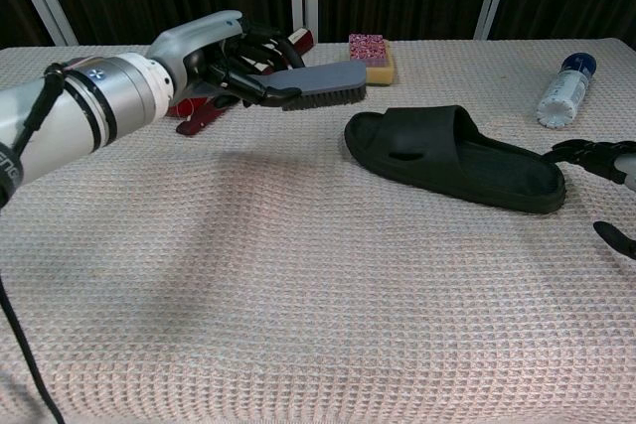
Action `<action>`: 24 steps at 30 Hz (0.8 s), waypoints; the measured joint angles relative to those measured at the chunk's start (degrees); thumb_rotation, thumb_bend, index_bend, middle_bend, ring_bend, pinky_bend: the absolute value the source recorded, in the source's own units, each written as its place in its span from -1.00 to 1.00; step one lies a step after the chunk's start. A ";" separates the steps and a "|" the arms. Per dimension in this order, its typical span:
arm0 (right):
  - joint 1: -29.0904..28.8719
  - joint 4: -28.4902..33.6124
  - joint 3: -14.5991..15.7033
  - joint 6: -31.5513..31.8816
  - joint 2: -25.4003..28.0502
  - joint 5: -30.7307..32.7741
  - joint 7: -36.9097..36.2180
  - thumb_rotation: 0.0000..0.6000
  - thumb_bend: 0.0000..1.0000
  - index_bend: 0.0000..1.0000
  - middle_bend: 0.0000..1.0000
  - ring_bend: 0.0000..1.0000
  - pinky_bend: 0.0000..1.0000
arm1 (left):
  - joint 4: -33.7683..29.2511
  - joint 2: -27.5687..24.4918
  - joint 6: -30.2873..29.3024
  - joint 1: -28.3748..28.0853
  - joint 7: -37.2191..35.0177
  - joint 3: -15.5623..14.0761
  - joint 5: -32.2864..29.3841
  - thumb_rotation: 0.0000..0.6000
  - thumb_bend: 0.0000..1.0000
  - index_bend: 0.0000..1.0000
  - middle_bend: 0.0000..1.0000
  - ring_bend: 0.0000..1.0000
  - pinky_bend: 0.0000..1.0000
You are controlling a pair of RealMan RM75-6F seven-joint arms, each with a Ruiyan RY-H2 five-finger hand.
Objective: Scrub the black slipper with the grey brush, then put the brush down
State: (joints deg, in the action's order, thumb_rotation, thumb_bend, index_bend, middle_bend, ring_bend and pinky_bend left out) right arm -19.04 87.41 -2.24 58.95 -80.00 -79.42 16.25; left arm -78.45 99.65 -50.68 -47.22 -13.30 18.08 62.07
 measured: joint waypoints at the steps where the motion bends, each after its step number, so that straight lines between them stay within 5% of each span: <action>1: -0.56 0.33 -0.13 -0.69 -0.17 0.77 0.61 1.00 0.03 -1.00 -1.00 -1.00 -1.00 | 0.16 0.49 0.32 -0.76 1.70 0.40 -1.10 1.00 -0.13 0.86 0.97 1.00 1.00; 10: -2.38 1.04 -0.19 -3.81 -0.84 4.10 0.33 1.00 0.17 -1.00 -0.94 -1.00 -1.00 | 5.84 6.55 1.83 -6.90 12.48 3.55 -10.02 1.00 -0.13 0.87 0.97 1.00 1.00; 24: -2.95 -0.60 1.08 -3.38 -1.48 3.76 -2.60 1.00 0.21 -1.00 -0.94 -1.00 -1.00 | 10.89 11.93 4.58 -9.35 11.75 7.17 -16.97 1.00 -0.12 0.87 0.97 1.00 1.00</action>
State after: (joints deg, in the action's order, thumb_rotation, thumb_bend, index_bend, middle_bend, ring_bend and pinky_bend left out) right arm -21.99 86.82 -1.16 55.56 -81.48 -75.66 13.64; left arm -67.56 111.57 -46.10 -56.56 -1.56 25.24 45.10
